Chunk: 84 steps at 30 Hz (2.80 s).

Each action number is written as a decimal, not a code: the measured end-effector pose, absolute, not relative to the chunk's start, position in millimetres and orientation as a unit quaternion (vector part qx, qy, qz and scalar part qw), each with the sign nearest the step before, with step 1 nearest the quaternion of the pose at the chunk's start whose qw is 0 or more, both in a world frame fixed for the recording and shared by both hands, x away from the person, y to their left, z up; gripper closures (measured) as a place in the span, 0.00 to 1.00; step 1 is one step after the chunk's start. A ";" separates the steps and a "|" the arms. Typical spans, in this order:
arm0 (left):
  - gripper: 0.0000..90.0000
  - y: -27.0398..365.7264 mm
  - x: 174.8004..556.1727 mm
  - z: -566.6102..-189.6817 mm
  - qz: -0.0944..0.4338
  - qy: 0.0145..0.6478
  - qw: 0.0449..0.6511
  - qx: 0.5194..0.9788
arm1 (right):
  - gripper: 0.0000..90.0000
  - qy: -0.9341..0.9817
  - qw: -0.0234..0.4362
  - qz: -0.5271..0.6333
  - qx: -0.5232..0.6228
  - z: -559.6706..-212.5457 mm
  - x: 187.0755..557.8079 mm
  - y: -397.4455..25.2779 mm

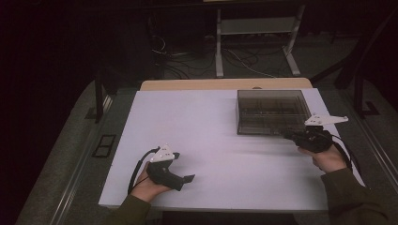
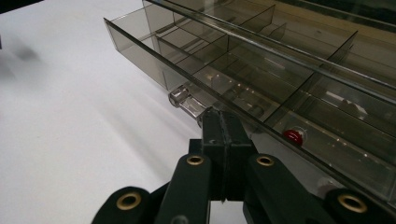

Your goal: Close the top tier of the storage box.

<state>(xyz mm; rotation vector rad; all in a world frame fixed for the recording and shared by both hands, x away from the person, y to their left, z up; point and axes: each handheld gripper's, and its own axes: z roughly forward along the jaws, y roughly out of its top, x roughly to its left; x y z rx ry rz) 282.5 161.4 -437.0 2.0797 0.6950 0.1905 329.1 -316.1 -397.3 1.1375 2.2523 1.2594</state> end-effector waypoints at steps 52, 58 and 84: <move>0.00 158.5 286.0 -439.6 0.070 0.281 0.454 0.843 | 0.81 0.771 0.192 0.443 0.416 -390.0 340.2 -313.2; 0.00 157.6 286.4 -438.9 0.069 0.275 0.457 0.843 | 0.56 0.783 0.186 0.440 0.400 -393.2 321.8 -307.2; 0.00 159.0 284.9 -437.7 0.075 0.278 0.459 0.841 | 0.26 0.802 0.178 0.435 0.369 -425.3 268.3 -296.9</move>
